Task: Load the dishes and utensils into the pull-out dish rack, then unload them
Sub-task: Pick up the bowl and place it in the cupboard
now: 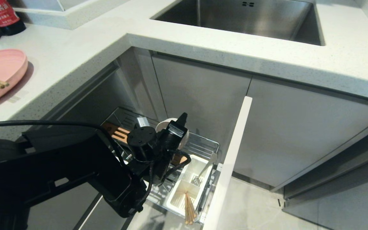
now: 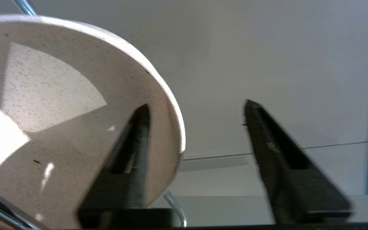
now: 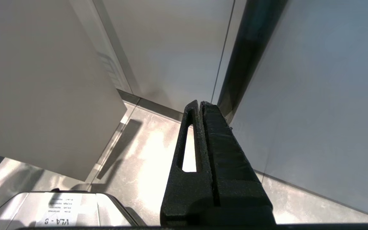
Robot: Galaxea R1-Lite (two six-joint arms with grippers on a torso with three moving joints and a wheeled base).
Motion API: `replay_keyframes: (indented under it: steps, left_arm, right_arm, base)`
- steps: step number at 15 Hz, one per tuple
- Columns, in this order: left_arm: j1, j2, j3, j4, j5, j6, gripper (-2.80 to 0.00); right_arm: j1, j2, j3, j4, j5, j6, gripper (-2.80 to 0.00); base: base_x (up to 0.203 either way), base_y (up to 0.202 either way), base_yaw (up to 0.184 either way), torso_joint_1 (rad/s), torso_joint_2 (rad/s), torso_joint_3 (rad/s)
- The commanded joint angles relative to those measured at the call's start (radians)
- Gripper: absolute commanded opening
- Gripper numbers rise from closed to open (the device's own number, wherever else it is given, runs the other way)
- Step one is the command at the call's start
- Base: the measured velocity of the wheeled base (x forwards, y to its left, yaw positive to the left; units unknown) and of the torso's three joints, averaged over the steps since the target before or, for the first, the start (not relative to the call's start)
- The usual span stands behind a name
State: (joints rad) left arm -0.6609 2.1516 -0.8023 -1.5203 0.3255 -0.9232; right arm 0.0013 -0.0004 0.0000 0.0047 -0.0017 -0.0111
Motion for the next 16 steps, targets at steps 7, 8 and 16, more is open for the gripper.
replay_keyframes:
  steps: [7,8,16]
  left_arm:
    - [-0.031,-0.155,0.027,0.133,0.012,0.146,0.0]
    - [-0.03,-0.18,0.026,0.211,0.015,0.16,0.0]
    - [-0.029,-0.385,-0.005,0.591,0.076,0.279,-2.8]
  right_arm:
    - [0.0,0.0,0.0,0.001,0.0,-0.001,-2.8]
    - [0.0,0.0,0.0,0.0,0.0,-0.001,-2.8]
    - [0.0,0.0,0.0,0.0,0.0,0.0,-2.8]
  base:
    - [0.0,0.0,0.0,0.0,0.0,0.0]
    - [0.0,0.0,0.0,0.0,0.0,0.0]
    - [0.0,0.0,0.0,0.0,0.0,0.0]
